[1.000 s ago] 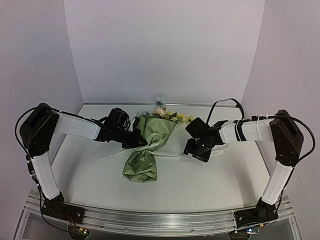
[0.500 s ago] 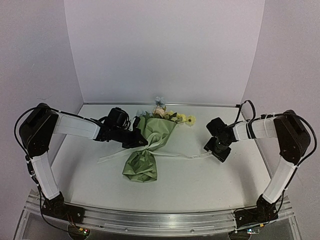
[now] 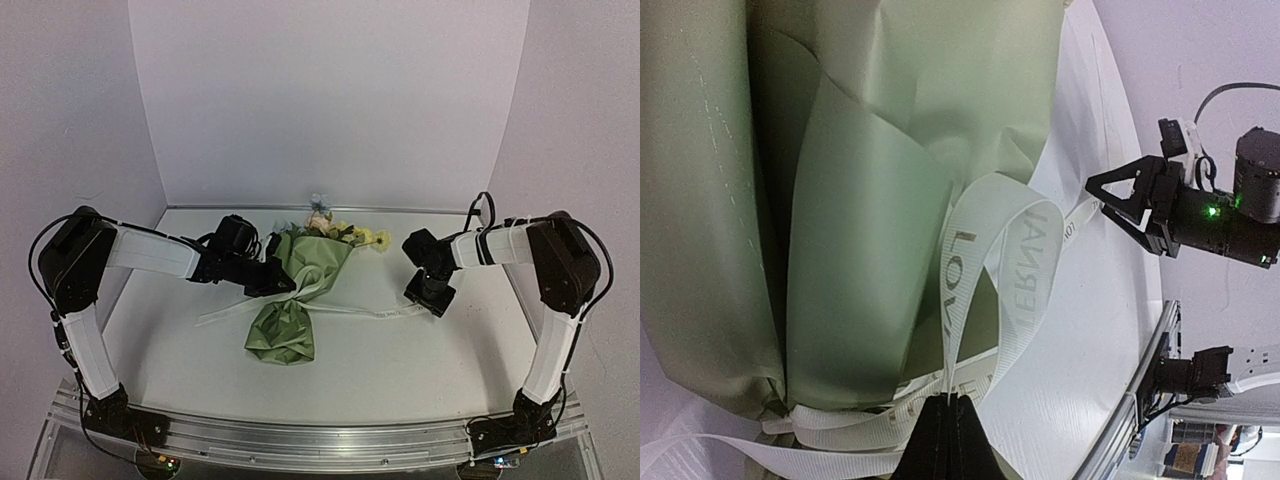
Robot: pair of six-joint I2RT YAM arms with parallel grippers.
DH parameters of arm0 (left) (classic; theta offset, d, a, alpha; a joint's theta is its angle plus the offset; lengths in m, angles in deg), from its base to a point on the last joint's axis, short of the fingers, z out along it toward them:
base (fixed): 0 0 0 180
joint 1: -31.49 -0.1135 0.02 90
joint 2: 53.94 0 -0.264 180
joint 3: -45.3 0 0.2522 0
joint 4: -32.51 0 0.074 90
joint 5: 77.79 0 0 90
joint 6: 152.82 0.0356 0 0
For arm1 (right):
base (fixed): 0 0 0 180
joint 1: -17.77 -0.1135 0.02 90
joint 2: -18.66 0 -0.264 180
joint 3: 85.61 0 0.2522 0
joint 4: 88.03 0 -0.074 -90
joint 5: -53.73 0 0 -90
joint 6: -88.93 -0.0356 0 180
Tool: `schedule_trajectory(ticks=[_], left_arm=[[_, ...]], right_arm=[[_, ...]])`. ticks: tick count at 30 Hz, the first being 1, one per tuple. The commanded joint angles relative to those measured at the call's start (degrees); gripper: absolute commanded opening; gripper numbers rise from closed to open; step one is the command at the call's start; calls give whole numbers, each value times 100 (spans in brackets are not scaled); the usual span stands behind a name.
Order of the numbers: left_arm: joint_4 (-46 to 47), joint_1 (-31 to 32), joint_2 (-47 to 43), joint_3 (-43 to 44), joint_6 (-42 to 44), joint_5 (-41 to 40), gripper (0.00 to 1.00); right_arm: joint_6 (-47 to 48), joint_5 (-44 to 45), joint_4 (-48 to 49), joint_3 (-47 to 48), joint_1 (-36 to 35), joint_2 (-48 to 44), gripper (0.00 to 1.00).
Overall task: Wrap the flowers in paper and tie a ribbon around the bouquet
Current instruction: Cross the half-tied ribbon over the folded bouquet.
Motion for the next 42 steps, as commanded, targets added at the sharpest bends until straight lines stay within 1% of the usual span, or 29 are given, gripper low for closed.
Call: schedule_trajectory(ticks=[1, 4, 7, 10, 13, 14, 15, 16, 20, 23, 27, 30, 36, 42], left_arm=[[32, -29, -300, 249, 207, 156, 0], [49, -26, -308, 242, 250, 234, 0], [98, -27, -323, 200, 287, 303, 0], [117, -32, -366, 176, 322, 328, 0], [142, -28, -393, 134, 342, 356, 0], [150, -27, -397, 118, 352, 371, 0], [157, -27, -393, 107, 357, 379, 0], [152, -27, -384, 108, 370, 382, 0], [143, -28, -355, 117, 455, 389, 0], [210, -21, -362, 137, 609, 535, 0], [238, -7, -364, 152, 916, 732, 0], [341, -10, -403, 49, 1104, 860, 0], [645, 42, -573, -288, 1461, 1022, 0], [876, 149, -623, -515, 1678, 1275, 0]], right_arm=[[47, 29, -645, 357, -12, 426, 55], [59, 23, -958, 655, -16, 575, 47], [8, -106, -1096, 759, -12, 655, 40], [-68, -152, -1102, 725, -45, 663, 28], [-136, -140, -1108, 671, -74, 646, 9], [-142, -129, -1102, 666, -83, 628, 4], [-139, -108, -1105, 669, -84, 589, 1], [-136, -80, -1110, 680, -82, 524, 0], [-26, 117, -1111, 900, -180, 87, 0], [137, 149, -1111, 1343, -356, -165, 0], [423, 81, -1158, 2243, -658, -134, 0], [606, -3, -1290, 3052, -879, 147, 0], [746, -305, -1294, 4586, -1096, 1000, 0], [659, -432, -814, 5707, -1330, 1826, 0]])
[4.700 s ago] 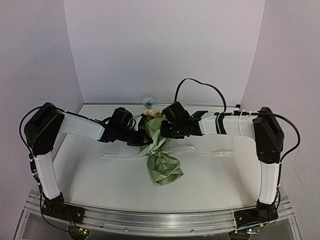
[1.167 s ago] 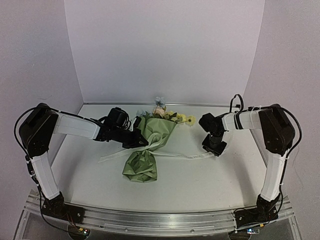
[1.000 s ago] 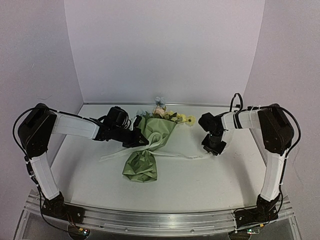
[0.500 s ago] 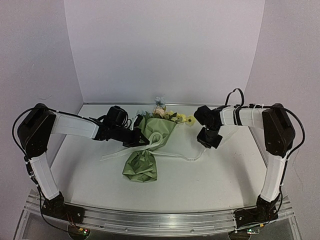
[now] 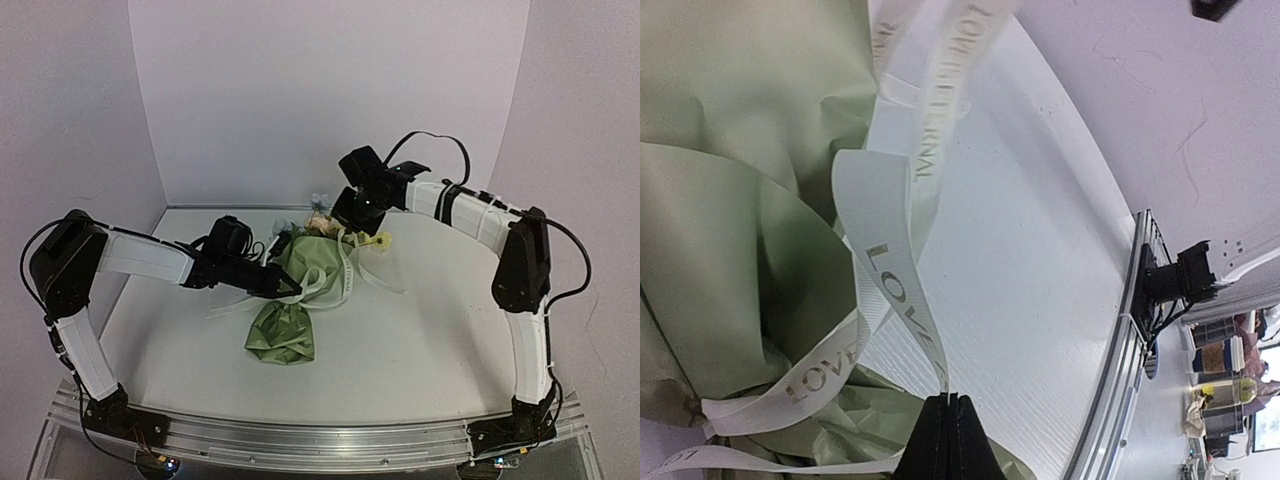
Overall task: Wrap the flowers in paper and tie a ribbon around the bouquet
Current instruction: Cross the half-tied ribbon over the folded bouquet.
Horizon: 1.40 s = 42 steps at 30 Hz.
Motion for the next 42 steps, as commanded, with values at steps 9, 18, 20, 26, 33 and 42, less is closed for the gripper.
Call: schedule_trajectory(ticks=[9, 18, 20, 26, 33, 42], left_arm=[[455, 208, -459, -406, 512, 364, 1], [819, 244, -338, -609, 332, 7, 3], [833, 244, -220, -607, 252, -155, 2], [1632, 240, -109, -848, -309, -393, 2], [2374, 61, 95, -966, -831, -229, 2], [3295, -233, 645, -794, -1691, 510, 3]], right_arm=[[-313, -643, 1170, 1210, -312, 1037, 0], [-368, -1734, 2081, 1316, -415, 1191, 0], [-279, -2058, 2228, 1198, -409, 1181, 0], [-208, -2994, 2581, 615, -197, 959, 0], [-48, -3898, 2607, 569, -101, 963, 0], [107, -4520, 2633, 417, -112, 1064, 0]])
